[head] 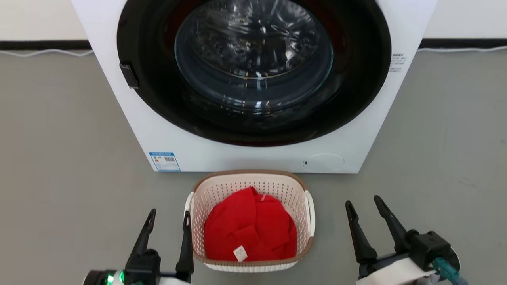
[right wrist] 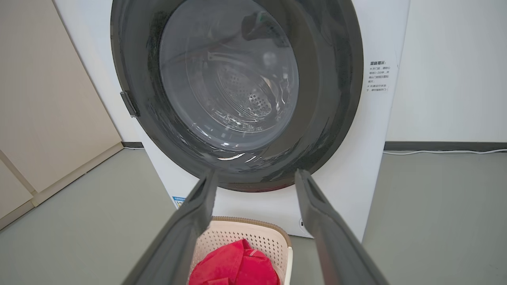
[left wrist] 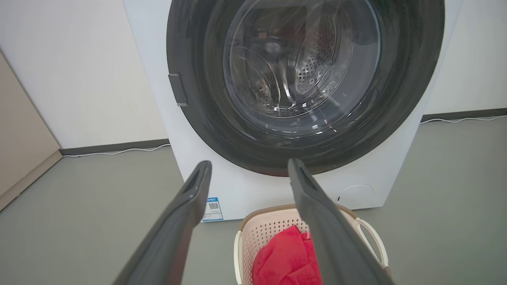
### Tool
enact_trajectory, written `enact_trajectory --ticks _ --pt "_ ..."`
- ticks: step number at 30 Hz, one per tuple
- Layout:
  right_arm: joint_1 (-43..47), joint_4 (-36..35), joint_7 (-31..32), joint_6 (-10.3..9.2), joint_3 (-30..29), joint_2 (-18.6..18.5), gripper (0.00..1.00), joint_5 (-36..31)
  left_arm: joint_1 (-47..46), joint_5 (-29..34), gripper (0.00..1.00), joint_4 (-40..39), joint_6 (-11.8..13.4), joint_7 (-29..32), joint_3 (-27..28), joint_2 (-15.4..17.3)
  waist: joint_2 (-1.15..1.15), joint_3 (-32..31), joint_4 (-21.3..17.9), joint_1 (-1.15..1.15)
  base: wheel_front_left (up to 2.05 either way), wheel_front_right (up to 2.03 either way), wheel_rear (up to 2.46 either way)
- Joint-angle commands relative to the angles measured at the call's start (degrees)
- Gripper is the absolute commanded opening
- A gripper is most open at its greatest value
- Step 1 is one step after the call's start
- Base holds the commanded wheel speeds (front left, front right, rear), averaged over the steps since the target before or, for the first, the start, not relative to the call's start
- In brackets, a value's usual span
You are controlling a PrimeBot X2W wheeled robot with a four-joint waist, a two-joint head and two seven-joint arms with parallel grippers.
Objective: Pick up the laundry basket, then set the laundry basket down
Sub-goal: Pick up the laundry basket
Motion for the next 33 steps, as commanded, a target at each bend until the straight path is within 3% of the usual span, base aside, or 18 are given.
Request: enact_trajectory --ticks 1,17,33 --pt "-2.9 -0.8 -0.8 0.41 1.2 -0.2 1.0 0.9 -3.5 -0.2 1.0 -1.2 -0.4 -0.5 2.0 -0.2 0.0 1.0 0.1 0.0 0.0 0.0 0.0" --pt "-12.7 3.9 -0.8 0.41 -0.6 -0.2 1.0 4.6 -14.6 -2.3 1.0 3.0 -2.7 -0.5 4.8 -1.2 0.0 14.2 1.5 0.0 0.0 0.0 0.0" --pt "-24.1 11.1 -0.8 0.41 -2.4 -0.2 1.0 2.4 -27.3 -5.3 1.0 10.7 -5.1 -0.5 3.9 -1.6 0.0 27.7 4.0 0.0 0.0 0.0 0.0"
